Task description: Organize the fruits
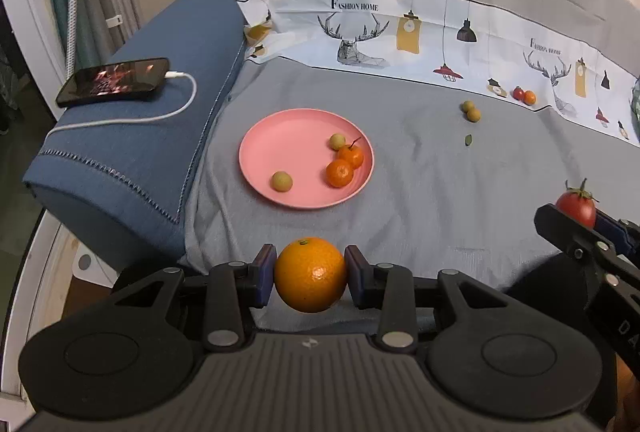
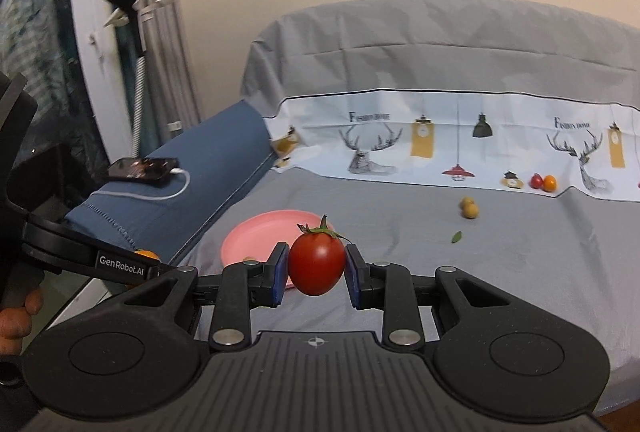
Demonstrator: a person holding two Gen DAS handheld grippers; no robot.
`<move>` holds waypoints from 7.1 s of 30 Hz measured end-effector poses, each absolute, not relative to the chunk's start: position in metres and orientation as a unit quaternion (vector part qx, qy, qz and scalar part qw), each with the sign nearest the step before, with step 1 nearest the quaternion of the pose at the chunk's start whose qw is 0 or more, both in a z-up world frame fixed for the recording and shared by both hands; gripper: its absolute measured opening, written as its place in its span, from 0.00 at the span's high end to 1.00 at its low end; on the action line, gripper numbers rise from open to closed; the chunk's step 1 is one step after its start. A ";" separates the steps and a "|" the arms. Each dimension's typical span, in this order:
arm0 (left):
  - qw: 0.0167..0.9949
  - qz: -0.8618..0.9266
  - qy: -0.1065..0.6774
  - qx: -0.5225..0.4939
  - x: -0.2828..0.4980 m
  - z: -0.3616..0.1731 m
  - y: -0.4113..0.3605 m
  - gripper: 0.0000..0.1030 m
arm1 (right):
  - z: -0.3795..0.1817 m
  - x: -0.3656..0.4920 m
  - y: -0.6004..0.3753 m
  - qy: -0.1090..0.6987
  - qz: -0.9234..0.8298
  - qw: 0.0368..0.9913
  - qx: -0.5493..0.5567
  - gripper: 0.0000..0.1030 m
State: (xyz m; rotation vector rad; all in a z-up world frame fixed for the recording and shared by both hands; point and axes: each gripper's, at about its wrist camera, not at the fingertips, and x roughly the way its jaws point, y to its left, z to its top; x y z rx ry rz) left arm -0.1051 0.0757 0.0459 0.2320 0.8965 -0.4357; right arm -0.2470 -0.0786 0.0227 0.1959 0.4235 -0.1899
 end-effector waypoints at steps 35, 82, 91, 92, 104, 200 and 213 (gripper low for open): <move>0.874 -0.214 0.427 0.088 -0.108 0.046 0.089 0.60 | 0.027 -0.246 -0.060 0.227 -0.098 0.966 0.072 0.70; 0.846 -0.157 0.501 0.093 0.085 -0.040 0.045 0.60 | -0.046 -0.043 -0.085 0.335 -0.064 0.938 0.054 0.70; 0.834 -0.150 0.521 0.103 0.129 -0.080 0.024 0.60 | -0.080 0.017 -0.092 0.363 -0.047 0.930 0.034 0.70; 0.834 -0.148 0.522 0.105 0.132 -0.083 0.022 0.60 | -0.084 0.022 -0.093 0.365 -0.044 0.929 0.028 0.70; 0.855 -0.168 0.479 0.104 0.138 -0.076 0.012 0.00 | -0.083 0.037 -0.087 0.363 -0.027 0.931 -0.037 0.19; 0.823 -0.293 0.450 0.187 0.072 -0.081 -0.306 0.00 | -0.094 -0.068 -0.460 0.272 -0.290 0.914 0.078 0.01; 0.830 -0.266 0.465 0.156 0.125 -0.169 -0.373 0.00 | -0.186 0.003 -0.598 0.282 -0.300 0.910 0.052 0.03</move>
